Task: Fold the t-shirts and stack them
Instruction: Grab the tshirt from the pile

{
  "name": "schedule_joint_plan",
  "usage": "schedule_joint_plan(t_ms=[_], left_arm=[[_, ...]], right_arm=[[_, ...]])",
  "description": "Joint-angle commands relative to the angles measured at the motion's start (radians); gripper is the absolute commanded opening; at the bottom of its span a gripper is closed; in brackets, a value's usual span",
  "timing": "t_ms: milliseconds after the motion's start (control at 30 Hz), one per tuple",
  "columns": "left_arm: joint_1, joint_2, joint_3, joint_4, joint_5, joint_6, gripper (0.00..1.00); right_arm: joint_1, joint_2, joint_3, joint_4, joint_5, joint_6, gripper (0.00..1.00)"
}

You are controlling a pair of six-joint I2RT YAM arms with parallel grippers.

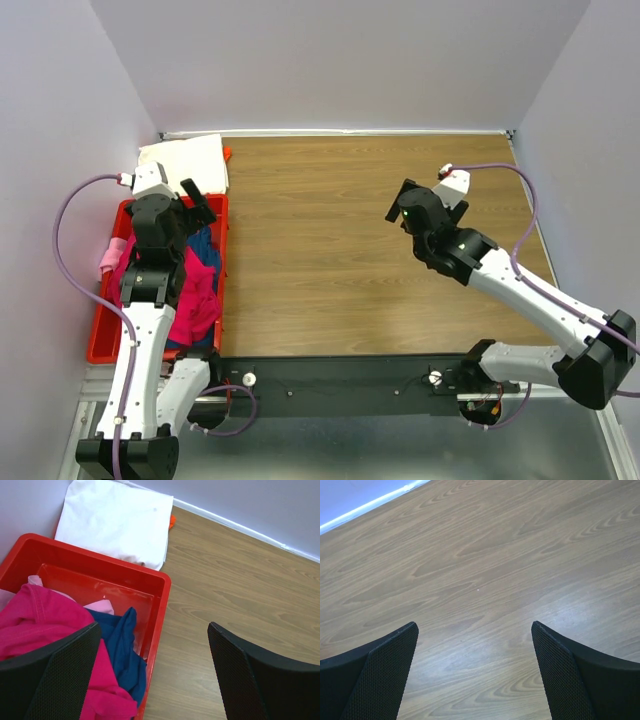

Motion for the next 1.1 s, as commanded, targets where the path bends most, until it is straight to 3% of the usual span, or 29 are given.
schedule_joint_plan(t_ms=[0, 233, 333, 467, 667, 833, 1067], left_arm=[[-0.003, 0.001, 0.020, -0.028, -0.051, 0.016, 0.95], [-0.003, 0.056, 0.043, -0.137, -0.141, -0.084, 0.98], [0.005, 0.139, 0.066, -0.253, -0.222, -0.200, 0.98], [0.017, 0.271, 0.096, -0.425, -0.232, -0.337, 0.98], [0.091, 0.191, 0.035, -0.442, -0.241, -0.485, 0.95], [0.187, 0.171, -0.075, -0.404, -0.180, -0.487, 0.93], [0.198, 0.151, -0.157, -0.415, -0.121, -0.594, 0.91]], right_arm=[[0.002, 0.044, 0.048, -0.002, 0.074, -0.010, 1.00], [0.000, 0.124, 0.152, -0.002, 0.090, -0.047, 1.00], [-0.009, 0.156, 0.201, -0.004, 0.079, -0.075, 1.00], [-0.075, 0.169, 0.211, -0.004, -0.034, -0.049, 1.00], [-0.194, 0.146, 0.189, -0.005, -0.156, -0.030, 1.00], [-0.270, 0.147, 0.174, -0.005, -0.268, -0.030, 1.00], [-0.342, 0.182, 0.203, -0.004, -0.363, -0.084, 1.00]])
